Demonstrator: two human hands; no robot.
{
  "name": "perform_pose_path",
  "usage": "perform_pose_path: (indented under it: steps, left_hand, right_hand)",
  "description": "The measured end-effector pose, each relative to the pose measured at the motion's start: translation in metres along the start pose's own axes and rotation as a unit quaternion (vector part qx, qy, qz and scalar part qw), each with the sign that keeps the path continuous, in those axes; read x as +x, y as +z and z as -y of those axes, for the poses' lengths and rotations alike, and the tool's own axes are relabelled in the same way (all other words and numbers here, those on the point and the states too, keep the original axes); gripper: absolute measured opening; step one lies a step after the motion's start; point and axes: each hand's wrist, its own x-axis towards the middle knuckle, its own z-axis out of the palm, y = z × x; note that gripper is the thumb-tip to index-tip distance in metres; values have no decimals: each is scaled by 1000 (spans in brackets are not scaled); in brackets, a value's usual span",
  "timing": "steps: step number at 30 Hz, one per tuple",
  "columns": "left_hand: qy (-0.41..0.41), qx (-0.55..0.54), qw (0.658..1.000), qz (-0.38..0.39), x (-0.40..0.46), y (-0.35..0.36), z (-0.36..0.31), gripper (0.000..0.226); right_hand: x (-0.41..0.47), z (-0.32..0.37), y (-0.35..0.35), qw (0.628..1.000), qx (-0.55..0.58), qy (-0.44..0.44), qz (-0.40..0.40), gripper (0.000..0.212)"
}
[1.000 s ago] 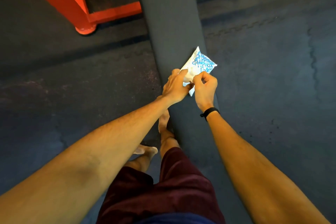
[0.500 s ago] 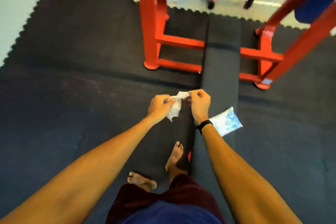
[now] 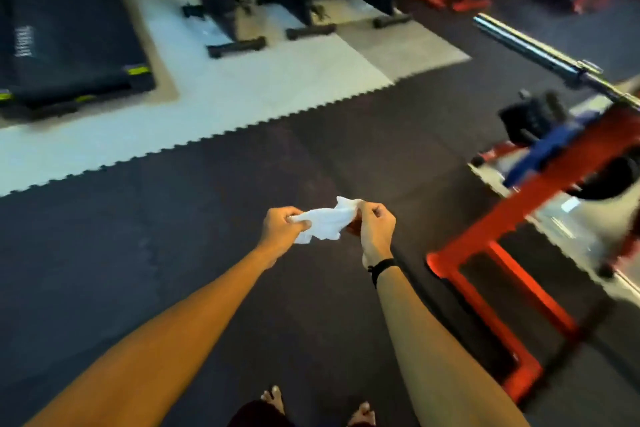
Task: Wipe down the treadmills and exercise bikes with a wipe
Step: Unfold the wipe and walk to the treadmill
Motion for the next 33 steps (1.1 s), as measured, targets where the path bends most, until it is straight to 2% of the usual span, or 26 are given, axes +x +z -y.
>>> perform_pose_path:
  steps: [4, 6, 7, 9, 12, 16, 19, 22, 24, 26, 28, 31, 33]
  left_hand:
    - [-19, -69, 991, -117, 7, -121, -11, 24]
    - [-18, -89, 981, -169, 3, -176, -17, 17]
    - [-15, -97, 976, -192, 1, -204, -18, 8]
    - [-7, -102, 970, -219, -4, -246, -24, 11]
    - [1, -112, 958, -264, -12, -312, -27, 7]
    - [-18, -83, 945, -315, -3, -388, -14, 9]
    - [-37, -104, 925, -364, 10, -447, -9, 22]
    - [-43, -177, 894, -409, 33, -489, -20, 31]
    - [-49, -214, 899, -378, 45, -511, -22, 37]
    - [-61, -238, 918, -310, 62, -523, -21, 46]
    - [-59, -287, 920, -260, 80, -529, -16, 43]
    - [-55, -373, 882, -282, 105, -536, -9, 36]
    - [-44, -370, 870, -324, 121, -545, -7, 39]
  right_hand:
    - [-11, 6, 112, 991, -69, -23, 109, 9]
    - [-24, 8, 168, 967, -103, -60, 223, 20]
    - [-33, 10, 198, 943, -125, -79, 297, 32]
    - [-53, 21, 247, 883, -166, -104, 427, 46]
    - [-89, 32, 330, 774, -185, -120, 594, 19]
    - [-103, 38, 414, 738, -175, -152, 634, 10]
    - [-98, 50, 473, 717, -186, -170, 650, 33]
    - [-83, 74, 520, 706, -171, -153, 671, 35]
    - [-74, 89, 546, 706, -148, -131, 680, 26]
    - [-60, 101, 575, 707, -119, -101, 690, 21]
    - [-50, 107, 601, 708, -115, -75, 693, 13]
    - [-36, 106, 627, 719, -153, -49, 676, 5]
    - [-24, 104, 640, 736, -164, -21, 656, 18]
